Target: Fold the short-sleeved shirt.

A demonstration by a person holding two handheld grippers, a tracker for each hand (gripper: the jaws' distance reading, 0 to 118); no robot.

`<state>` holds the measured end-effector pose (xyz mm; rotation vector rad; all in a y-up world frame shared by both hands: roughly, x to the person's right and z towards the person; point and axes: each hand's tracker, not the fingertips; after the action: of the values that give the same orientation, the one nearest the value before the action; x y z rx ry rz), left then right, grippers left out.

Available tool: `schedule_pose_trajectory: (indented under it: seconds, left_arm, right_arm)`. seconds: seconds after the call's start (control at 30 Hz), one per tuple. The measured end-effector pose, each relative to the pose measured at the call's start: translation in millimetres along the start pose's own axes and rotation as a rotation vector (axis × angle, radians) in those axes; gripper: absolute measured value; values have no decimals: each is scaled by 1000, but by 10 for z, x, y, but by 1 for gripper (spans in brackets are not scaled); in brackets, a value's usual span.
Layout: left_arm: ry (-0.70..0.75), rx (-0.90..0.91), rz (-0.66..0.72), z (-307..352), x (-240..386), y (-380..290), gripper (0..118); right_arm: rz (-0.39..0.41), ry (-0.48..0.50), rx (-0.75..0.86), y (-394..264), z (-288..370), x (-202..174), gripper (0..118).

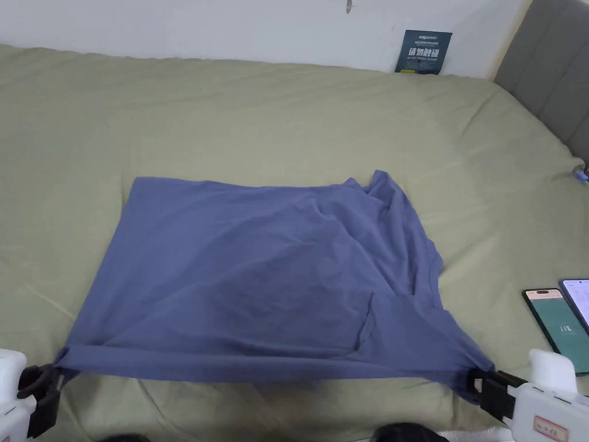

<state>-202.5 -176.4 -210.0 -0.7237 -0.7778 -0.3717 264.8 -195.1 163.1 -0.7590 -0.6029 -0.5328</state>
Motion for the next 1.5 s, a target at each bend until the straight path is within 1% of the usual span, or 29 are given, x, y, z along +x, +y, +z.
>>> schedule_pose_trajectory:
  seconds: [0.07,0.17,0.27,0.33,0.4,0.47,0.5,0.6,0.67,0.7,0.77,0.8,0.83,0.87,0.9,0.93,1.0,1.07,1.1,1.13,1.17,1.2,1.23,1.27,1.3,1.33,1.4,1.47,1.5]
  left_arm:
    - [-5,10,-21,75,40,81,0]
    - [-14,48,-7,137,1,323,0]
    - [-13,80,-17,79,-54,673,0]
    - [14,111,-71,4,-62,918,0]
    - [20,98,-80,-162,-90,1190,0]
    - [17,69,-55,-431,-166,1399,0]
    - [24,49,-41,-594,-190,1507,0]
    - [38,-100,0,-1097,-198,1663,0]
    - [60,-185,-52,-1387,-144,1668,0]
    - [76,-227,-57,-1561,-145,1634,0]
    - [40,-273,-22,-1730,-162,1575,0]
    - [62,-241,-13,-1720,-171,1539,1]
    - [64,-203,14,-1695,-197,1513,10]
    - [64,-151,41,-1616,-228,1486,34]
    - [62,-103,56,-1488,-240,1443,73]
    - [55,-43,50,-1285,-239,1359,101]
    - [59,103,39,-837,-173,1177,100]
    - [70,227,28,-420,-69,900,99]
    - [86,287,25,-163,49,755,99]
    - [105,323,22,-21,116,609,99]
    - [138,349,10,104,192,432,99]
    - [175,322,8,188,256,270,96]
    - [168,291,25,208,274,164,73]
    - [124,248,51,233,279,62,35]
    - [115,220,72,241,292,-35,3]
    - [142,188,74,188,300,-86,1]
    - [68,137,89,55,202,-146,1]
    - [97,114,98,-76,157,-115,1]
    - [86,100,99,-206,57,-84,1]
  right_arm:
    - [-7,6,-4,102,85,0,3]
    - [-3,34,-4,363,190,-34,3]
    - [28,53,15,782,210,-103,3]
    - [49,64,15,1115,155,-142,3]
    - [60,55,2,1484,15,-187,3]
    - [66,47,-20,1794,-220,-221,3]
    - [75,26,-45,1922,-359,-301,3]
    - [56,-8,-144,2184,-869,-375,3]
    - [37,-22,-195,2224,-1180,-434,3]
    - [46,-35,-229,2217,-1327,-444,3]
    - [28,-60,-238,2152,-1484,-442,3]
    - [21,-49,-236,2119,-1507,-429,5]
    - [15,-41,-222,2083,-1485,-411,24]
    - [7,-22,-189,2040,-1431,-390,61]
    - [11,9,-173,1989,-1343,-356,99]
    - [22,37,-142,1915,-1189,-345,117]
    - [34,60,-16,1702,-794,-359,117]
    - [94,35,80,1416,-383,-432,117]
    - [139,22,158,1186,-153,-500,117]
    - [167,32,214,995,16,-549,114]
    - [192,33,251,800,165,-606,107]
    - [193,42,278,576,300,-657,89]
    - [191,40,294,407,397,-700,48]
    - [180,47,293,244,474,-731,16]
    - [161,61,291,136,441,-698,7]
    - [156,59,289,36,470,-719,7]
    - [171,65,261,-125,498,-763,6]
    - [168,69,252,-203,510,-817,6]
    - [165,81,237,-233,504,-817,6]
